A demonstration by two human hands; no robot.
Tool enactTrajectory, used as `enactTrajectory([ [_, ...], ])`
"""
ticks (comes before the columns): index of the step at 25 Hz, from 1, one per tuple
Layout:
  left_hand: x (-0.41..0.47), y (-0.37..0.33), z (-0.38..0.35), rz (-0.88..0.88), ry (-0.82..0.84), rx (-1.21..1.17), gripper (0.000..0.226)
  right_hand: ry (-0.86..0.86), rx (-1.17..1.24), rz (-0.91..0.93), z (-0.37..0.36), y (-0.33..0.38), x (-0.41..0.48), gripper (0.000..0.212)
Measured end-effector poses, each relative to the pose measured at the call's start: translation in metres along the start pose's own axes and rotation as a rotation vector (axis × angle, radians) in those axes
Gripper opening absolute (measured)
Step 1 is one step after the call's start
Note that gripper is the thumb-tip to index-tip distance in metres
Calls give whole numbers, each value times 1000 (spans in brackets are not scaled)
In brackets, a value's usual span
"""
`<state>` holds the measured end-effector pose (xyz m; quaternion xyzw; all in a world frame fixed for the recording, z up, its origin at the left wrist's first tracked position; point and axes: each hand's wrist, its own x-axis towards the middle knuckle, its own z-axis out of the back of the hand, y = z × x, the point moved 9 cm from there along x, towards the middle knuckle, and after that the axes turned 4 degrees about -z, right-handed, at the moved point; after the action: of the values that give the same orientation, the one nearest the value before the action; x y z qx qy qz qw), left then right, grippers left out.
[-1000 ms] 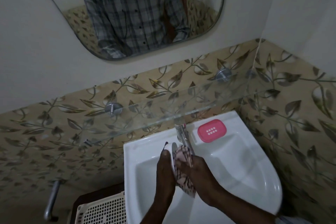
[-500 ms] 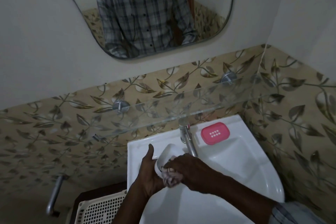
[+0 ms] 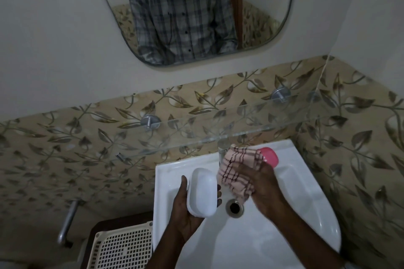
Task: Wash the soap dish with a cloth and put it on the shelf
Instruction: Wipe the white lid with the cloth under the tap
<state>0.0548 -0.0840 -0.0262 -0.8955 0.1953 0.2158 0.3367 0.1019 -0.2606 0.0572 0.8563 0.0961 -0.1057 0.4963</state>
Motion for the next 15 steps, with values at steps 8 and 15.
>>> enactTrajectory([
  [8,-5,-37,-18,-372,-185,1206,14,193,-1169,246,-41,3,17,63],
  [15,-24,-57,-10,-649,-367,1219,23,323,-1262,354,-57,-32,-6,51],
])
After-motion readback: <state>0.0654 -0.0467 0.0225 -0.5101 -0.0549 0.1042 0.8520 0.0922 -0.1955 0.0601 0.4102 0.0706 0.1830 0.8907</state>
